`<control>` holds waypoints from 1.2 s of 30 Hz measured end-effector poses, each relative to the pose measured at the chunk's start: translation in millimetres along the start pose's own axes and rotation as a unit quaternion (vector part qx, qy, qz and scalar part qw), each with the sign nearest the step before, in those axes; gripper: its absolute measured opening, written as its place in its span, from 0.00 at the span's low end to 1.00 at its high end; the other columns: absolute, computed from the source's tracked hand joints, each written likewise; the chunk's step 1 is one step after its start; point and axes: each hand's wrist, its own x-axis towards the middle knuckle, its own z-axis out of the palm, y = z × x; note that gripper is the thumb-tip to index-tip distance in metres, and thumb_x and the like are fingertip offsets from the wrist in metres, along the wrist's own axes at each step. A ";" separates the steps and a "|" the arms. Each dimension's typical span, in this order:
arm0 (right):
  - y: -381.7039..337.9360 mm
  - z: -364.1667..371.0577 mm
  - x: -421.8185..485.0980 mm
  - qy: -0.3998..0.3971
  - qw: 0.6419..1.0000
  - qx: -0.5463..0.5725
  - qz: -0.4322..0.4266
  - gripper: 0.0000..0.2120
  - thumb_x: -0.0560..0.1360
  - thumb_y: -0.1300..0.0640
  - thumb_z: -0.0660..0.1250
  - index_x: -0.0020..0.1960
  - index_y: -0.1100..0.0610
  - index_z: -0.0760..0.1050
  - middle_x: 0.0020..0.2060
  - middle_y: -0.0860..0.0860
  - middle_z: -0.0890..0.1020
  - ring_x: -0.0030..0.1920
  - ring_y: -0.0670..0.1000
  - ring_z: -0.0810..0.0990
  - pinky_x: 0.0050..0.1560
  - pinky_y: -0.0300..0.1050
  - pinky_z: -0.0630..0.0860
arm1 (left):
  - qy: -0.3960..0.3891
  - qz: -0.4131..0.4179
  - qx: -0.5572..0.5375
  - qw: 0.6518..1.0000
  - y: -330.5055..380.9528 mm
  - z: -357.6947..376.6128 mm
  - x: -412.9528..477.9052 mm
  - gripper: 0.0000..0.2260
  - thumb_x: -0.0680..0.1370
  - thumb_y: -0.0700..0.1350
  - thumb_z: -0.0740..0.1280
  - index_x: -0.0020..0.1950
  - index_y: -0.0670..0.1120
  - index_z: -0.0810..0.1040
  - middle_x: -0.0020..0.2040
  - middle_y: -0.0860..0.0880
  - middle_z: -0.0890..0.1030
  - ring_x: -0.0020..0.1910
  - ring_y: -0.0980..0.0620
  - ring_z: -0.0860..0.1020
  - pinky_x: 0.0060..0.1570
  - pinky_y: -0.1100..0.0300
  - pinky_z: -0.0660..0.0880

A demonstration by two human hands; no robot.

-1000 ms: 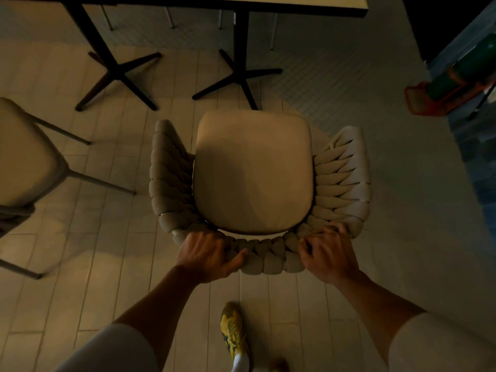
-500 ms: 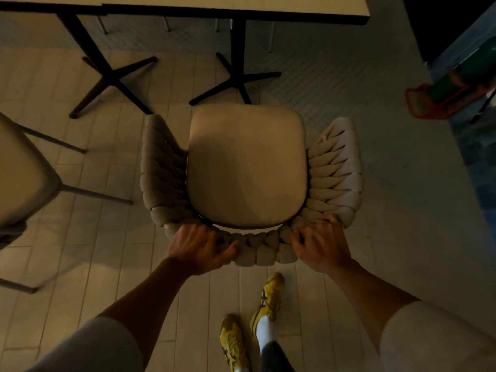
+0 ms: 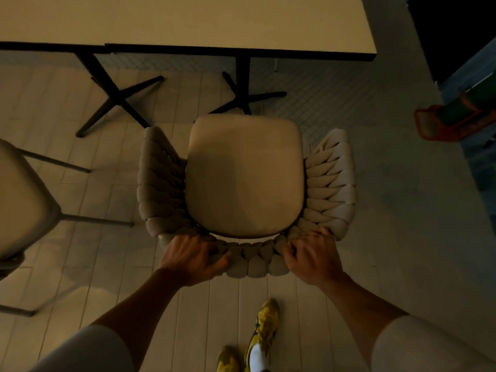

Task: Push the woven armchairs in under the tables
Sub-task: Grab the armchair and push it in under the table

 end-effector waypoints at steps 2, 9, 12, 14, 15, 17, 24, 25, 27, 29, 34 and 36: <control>2.3 -1.0 11.8 -0.006 1.000 0.000 -0.001 0.20 0.76 0.46 0.61 0.29 0.52 0.77 0.29 0.49 0.82 0.36 0.51 0.79 0.55 0.52 0.70 | 0.024 0.005 0.003 1.000 -3.6 -3.6 9.6 0.28 0.78 0.73 0.52 0.43 0.57 0.84 0.36 0.56 0.81 0.31 0.56 0.77 0.30 0.61 0.72; 10.7 -5.6 50.7 -0.017 1.000 0.012 -0.008 0.20 0.76 0.46 0.61 0.28 0.53 0.75 0.28 0.48 0.81 0.36 0.50 0.79 0.53 0.51 0.68 | 0.037 -0.006 0.022 0.999 -15.8 -14.5 44.2 0.22 0.76 0.71 0.60 0.38 0.57 0.83 0.29 0.57 0.78 0.26 0.55 0.74 0.26 0.64 0.67; 12.4 -9.7 62.5 -0.007 1.000 0.020 -0.016 0.20 0.76 0.47 0.61 0.27 0.52 0.74 0.28 0.48 0.81 0.35 0.50 0.79 0.53 0.51 0.70 | 0.025 -0.012 0.012 1.000 -20.9 -15.3 54.1 0.27 0.77 0.73 0.54 0.39 0.57 0.83 0.29 0.57 0.74 0.26 0.56 0.73 0.26 0.63 0.64; 13.1 -12.1 69.8 -0.014 1.000 0.023 -0.014 0.20 0.76 0.47 0.61 0.27 0.52 0.74 0.28 0.48 0.81 0.35 0.51 0.79 0.53 0.52 0.70 | 0.014 -0.021 0.006 1.000 -24.4 -18.1 59.1 0.29 0.78 0.74 0.50 0.38 0.56 0.82 0.27 0.57 0.65 0.25 0.57 0.68 0.25 0.63 0.62; 13.1 -12.2 71.7 -0.015 1.000 0.023 -0.013 0.20 0.76 0.47 0.61 0.27 0.52 0.74 0.28 0.48 0.81 0.36 0.51 0.79 0.54 0.52 0.70 | 0.008 -0.027 0.005 1.000 -25.4 -20.1 60.6 0.30 0.78 0.74 0.50 0.38 0.56 0.82 0.26 0.57 0.62 0.24 0.57 0.66 0.25 0.64 0.63; 13.2 -13.0 76.7 -0.016 1.000 0.022 -0.015 0.20 0.75 0.46 0.62 0.27 0.52 0.74 0.28 0.48 0.81 0.37 0.50 0.80 0.54 0.52 0.70 | -0.018 -0.038 -0.005 0.999 -27.3 -23.2 65.1 0.32 0.78 0.75 0.49 0.39 0.56 0.83 0.25 0.56 0.60 0.24 0.58 0.66 0.27 0.63 0.67; 12.3 -20.2 98.8 -0.006 0.999 0.035 -0.019 0.18 0.73 0.47 0.64 0.26 0.51 0.74 0.27 0.47 0.81 0.35 0.50 0.81 0.54 0.53 0.72 | -0.050 -0.041 -0.022 0.998 -42.9 -14.9 80.3 0.38 0.75 0.78 0.41 0.47 0.56 0.84 0.33 0.54 0.78 0.29 0.54 0.75 0.32 0.59 0.72; 11.6 -21.9 102.6 0.001 0.999 0.035 -0.021 0.18 0.73 0.48 0.64 0.26 0.51 0.74 0.27 0.47 0.81 0.35 0.50 0.80 0.54 0.53 0.72 | -0.044 -0.038 -0.024 0.998 -45.3 -14.0 83.3 0.38 0.76 0.78 0.42 0.46 0.56 0.84 0.31 0.54 0.78 0.28 0.55 0.75 0.31 0.60 0.70; 10.3 -26.0 111.4 0.012 0.999 0.033 -0.023 0.19 0.73 0.48 0.63 0.25 0.51 0.73 0.26 0.47 0.80 0.34 0.50 0.80 0.53 0.52 0.73 | -0.023 -0.037 -0.026 0.999 -49.7 -15.5 90.5 0.37 0.76 0.77 0.43 0.44 0.55 0.85 0.28 0.54 0.78 0.26 0.56 0.74 0.29 0.62 0.68; 10.7 -28.3 118.1 0.015 0.999 0.036 -0.021 0.19 0.74 0.48 0.63 0.25 0.51 0.73 0.25 0.47 0.79 0.33 0.50 0.79 0.51 0.52 0.73 | -0.002 -0.039 -0.022 0.999 -54.0 -15.3 95.1 0.36 0.78 0.75 0.46 0.38 0.55 0.85 0.24 0.55 0.74 0.23 0.56 0.73 0.27 0.64 0.65; 10.7 -28.6 136.6 0.000 1.000 0.021 -0.016 0.18 0.75 0.48 0.63 0.27 0.50 0.75 0.26 0.47 0.79 0.34 0.50 0.79 0.49 0.51 0.69 | -0.037 -0.064 -0.031 0.997 -64.5 -17.3 108.2 0.34 0.77 0.75 0.49 0.35 0.53 0.82 0.23 0.53 0.72 0.21 0.55 0.70 0.25 0.62 0.69; 10.2 -27.3 142.3 -0.013 1.000 0.026 -0.008 0.18 0.74 0.48 0.63 0.27 0.51 0.74 0.26 0.47 0.79 0.34 0.50 0.79 0.49 0.50 0.69 | -0.060 -0.064 -0.047 0.995 -68.1 -23.5 115.7 0.33 0.78 0.75 0.50 0.35 0.52 0.81 0.24 0.53 0.73 0.22 0.55 0.68 0.26 0.61 0.70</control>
